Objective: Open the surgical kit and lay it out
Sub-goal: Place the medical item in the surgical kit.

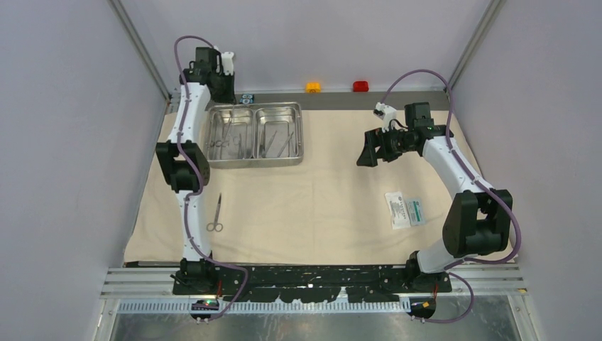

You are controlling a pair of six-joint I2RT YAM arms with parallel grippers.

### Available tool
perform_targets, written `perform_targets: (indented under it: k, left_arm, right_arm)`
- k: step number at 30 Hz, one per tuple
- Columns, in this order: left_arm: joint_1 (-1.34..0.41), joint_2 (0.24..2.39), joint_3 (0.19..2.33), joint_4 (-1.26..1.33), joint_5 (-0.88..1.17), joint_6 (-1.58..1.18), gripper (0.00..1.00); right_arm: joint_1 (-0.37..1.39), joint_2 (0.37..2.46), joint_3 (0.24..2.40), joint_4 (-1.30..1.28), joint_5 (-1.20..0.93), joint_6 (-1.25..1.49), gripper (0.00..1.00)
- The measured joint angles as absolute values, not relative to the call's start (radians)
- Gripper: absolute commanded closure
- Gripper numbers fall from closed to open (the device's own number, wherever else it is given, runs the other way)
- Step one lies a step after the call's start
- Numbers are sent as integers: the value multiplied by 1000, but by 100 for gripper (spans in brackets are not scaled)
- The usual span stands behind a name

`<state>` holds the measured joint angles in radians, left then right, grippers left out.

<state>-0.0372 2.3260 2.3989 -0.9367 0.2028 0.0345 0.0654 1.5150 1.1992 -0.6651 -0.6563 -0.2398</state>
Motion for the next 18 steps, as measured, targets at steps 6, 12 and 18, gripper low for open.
perform_targets:
  k: [6, 12, 18]
  left_arm:
    - [-37, 2290, 2449, -943, 203, 35, 100]
    - [-37, 2288, 2452, -970, 203, 30, 100]
    - [-37, 2231, 2415, -1022, 204, 21, 100]
  right_arm:
    - [65, 1519, 1202, -669, -656, -242, 9]
    - [65, 1519, 1203, -669, -656, -242, 9]
    - [65, 1519, 1203, -672, -656, -242, 9]
